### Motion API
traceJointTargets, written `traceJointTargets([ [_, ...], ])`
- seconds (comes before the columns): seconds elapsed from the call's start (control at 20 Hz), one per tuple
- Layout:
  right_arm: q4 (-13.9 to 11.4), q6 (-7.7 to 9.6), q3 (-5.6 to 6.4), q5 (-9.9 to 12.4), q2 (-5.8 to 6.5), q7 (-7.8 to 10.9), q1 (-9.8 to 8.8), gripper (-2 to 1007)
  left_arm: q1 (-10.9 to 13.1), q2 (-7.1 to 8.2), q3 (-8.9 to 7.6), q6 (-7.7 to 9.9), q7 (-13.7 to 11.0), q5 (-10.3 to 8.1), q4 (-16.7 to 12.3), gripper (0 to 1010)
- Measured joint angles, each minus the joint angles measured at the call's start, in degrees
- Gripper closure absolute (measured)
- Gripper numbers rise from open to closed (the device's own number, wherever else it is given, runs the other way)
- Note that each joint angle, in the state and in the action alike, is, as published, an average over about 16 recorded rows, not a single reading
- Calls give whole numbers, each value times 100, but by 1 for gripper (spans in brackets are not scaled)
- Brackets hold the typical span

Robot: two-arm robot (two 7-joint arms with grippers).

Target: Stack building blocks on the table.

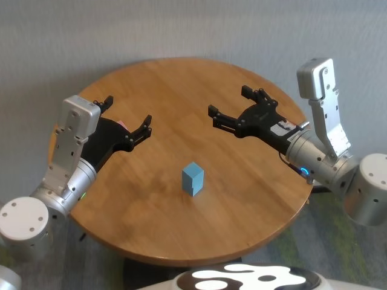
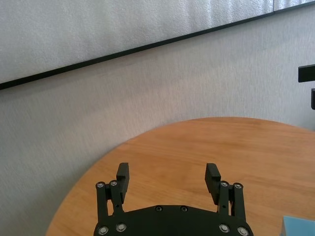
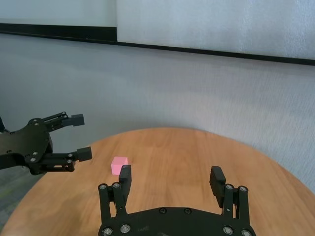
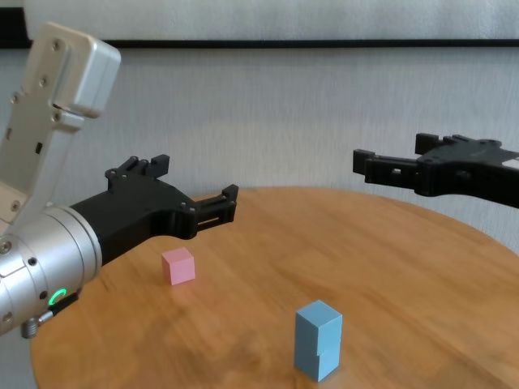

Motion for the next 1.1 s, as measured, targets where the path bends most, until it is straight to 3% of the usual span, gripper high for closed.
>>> traceJointTargets([
  [0.55, 76, -22, -75, -4, -25, -94, 34, 0, -15, 14, -24, 36, -80, -27, 8, 8],
  [0.8, 70, -19, -68, -6, -25, -87, 32, 0, -103, 89, -91, 183, -313, -113, 78, 8],
  [1.1, 60, -14, -59, -5, -24, -80, 29, 0, -331, 232, -124, 410, -789, -195, 294, 9],
])
